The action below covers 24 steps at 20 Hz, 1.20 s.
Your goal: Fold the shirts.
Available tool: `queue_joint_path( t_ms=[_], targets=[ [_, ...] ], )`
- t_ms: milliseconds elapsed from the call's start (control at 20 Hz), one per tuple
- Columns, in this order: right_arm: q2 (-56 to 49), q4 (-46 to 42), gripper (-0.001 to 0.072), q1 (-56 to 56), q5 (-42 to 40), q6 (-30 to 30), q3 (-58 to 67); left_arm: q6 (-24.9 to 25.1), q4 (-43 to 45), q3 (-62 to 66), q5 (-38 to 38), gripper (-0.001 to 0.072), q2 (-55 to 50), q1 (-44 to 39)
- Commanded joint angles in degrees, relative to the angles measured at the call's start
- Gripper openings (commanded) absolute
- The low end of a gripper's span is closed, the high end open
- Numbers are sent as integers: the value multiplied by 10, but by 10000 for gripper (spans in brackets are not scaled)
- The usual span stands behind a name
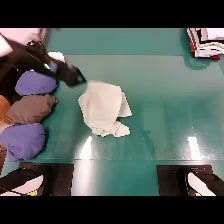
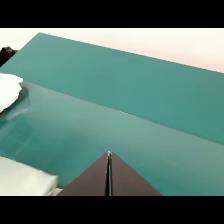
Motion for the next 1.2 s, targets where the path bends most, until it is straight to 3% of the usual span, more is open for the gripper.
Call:
queue_joint_path(
  t_ms=[0, 150, 250, 400, 750, 900, 1000, 1150],
  targets=[
    [0, 0, 17, 0, 15, 0, 2, -56, 98, -125, 40, 654, 1, 18],
    [0, 0, 17, 0, 15, 0, 2, -80, 86, -125, -17, 653, 10, 60],
    [-1, 0, 17, 0, 15, 0, 2, -82, 31, -141, -34, 654, 12, 61],
    [-1, 0, 17, 0, 14, 0, -18, -52, -73, -220, 23, 653, 18, 50],
    [-1, 1, 17, 0, 8, 0, -127, -53, -62, -338, 223, 653, 16, -35],
    [-1, 2, 17, 0, 3, 0, -160, -53, -69, -348, 246, 649, -8, -39],
    [-1, 2, 17, 0, -3, 0, -177, -52, -93, -348, 244, 420, -27, -40],
    [-1, 2, 17, 0, -3, 0, -194, -52, -97, -346, 242, 407, -30, -39]
  ],
)
